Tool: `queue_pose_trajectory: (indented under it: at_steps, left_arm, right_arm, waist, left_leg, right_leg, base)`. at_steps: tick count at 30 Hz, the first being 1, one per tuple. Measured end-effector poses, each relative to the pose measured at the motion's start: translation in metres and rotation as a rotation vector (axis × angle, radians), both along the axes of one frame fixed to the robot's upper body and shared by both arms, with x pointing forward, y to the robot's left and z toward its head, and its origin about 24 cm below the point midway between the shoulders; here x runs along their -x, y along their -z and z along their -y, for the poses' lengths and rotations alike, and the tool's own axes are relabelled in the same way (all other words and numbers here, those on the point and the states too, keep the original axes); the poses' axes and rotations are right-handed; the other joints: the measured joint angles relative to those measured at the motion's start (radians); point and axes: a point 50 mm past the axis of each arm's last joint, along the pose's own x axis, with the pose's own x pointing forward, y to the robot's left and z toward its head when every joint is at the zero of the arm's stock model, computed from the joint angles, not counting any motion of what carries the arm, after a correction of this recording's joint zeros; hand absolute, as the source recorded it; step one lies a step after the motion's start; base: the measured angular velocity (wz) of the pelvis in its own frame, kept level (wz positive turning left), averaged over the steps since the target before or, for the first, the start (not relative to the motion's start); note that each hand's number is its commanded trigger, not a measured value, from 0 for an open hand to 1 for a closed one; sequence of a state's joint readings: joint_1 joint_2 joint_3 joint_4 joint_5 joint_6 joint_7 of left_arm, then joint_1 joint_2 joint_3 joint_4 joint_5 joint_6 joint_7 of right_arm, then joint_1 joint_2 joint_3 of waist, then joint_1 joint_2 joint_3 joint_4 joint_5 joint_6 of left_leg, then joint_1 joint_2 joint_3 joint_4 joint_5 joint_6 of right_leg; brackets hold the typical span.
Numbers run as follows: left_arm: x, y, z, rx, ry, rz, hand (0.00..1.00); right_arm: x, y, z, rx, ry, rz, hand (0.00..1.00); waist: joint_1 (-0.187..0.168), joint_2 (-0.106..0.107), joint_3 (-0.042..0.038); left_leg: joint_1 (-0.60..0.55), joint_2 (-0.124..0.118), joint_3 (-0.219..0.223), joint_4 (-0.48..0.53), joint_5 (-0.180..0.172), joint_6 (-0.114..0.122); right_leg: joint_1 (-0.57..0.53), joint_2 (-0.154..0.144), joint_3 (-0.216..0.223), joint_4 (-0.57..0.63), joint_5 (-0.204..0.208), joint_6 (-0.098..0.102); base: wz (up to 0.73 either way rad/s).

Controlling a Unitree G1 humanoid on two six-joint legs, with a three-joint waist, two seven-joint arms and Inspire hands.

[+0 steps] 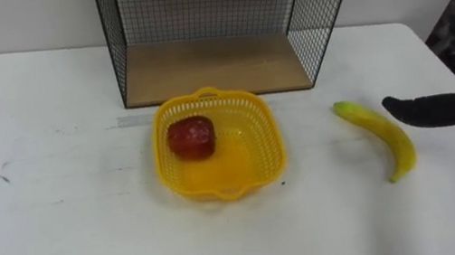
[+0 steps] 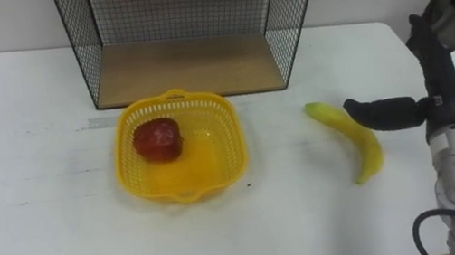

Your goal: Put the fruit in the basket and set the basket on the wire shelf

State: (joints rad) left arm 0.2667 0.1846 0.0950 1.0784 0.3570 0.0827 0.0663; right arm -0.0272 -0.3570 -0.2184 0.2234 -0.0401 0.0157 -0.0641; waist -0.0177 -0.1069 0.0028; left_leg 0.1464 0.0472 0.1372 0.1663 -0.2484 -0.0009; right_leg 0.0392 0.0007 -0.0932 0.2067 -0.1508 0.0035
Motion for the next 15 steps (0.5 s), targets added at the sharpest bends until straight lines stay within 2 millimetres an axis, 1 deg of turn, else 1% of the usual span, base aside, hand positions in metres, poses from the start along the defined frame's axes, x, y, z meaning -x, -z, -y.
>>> queue_pose_trajectory:
  at_steps: [5, 8, 11, 14, 15]
  left_arm:
    - [0.000, 0.000, 0.000, 0.011, 0.002, -0.004, 0.00]
    - [-0.002, -0.001, -0.004, 0.008, 0.006, 0.001, 0.00]
    - [-0.005, -0.003, -0.006, 0.009, 0.010, 0.014, 0.00]
    - [-0.006, -0.005, -0.009, 0.003, 0.000, 0.026, 0.00]
    - [-0.005, -0.005, -0.009, 0.001, -0.003, 0.022, 0.00]
  right_arm:
    - [-0.005, 0.000, 0.004, 0.001, -0.008, -0.018, 0.00]
    - [-0.005, 0.000, 0.003, 0.000, -0.012, -0.020, 0.00]
    - [-0.005, 0.002, 0.004, -0.001, -0.010, -0.026, 0.00]
    - [-0.004, 0.010, 0.006, -0.018, -0.013, -0.072, 0.00]
    - [-0.003, 0.013, 0.007, -0.026, -0.016, -0.095, 0.00]
  waist:
    - [0.005, 0.000, 0.0007]
    - [0.019, -0.003, 0.0017]
    - [0.024, -0.006, 0.0036]
    - [0.027, -0.008, 0.0023]
    - [0.028, -0.012, 0.0003]
  left_leg:
    - [0.000, 0.000, -0.005, 0.000, 0.000, 0.000]
    - [0.001, 0.000, -0.007, 0.000, 0.000, 0.000]
    - [0.003, 0.000, -0.009, 0.001, 0.000, 0.000]
    - [0.003, 0.000, -0.014, 0.001, 0.000, 0.000]
    - [0.002, 0.000, -0.017, 0.001, 0.000, 0.000]
  right_leg:
    - [0.002, 0.000, -0.004, -0.002, 0.000, 0.000]
    - [0.005, 0.000, -0.007, -0.004, 0.000, 0.000]
    - [0.010, -0.001, -0.011, -0.006, 0.000, 0.000]
    - [0.014, -0.003, -0.019, -0.005, 0.000, 0.000]
    - [0.014, -0.003, -0.020, -0.005, 0.000, 0.000]
  base:
    - [0.01]
    - [0.00]
    - [0.05]
    - [0.07]
    - [0.00]
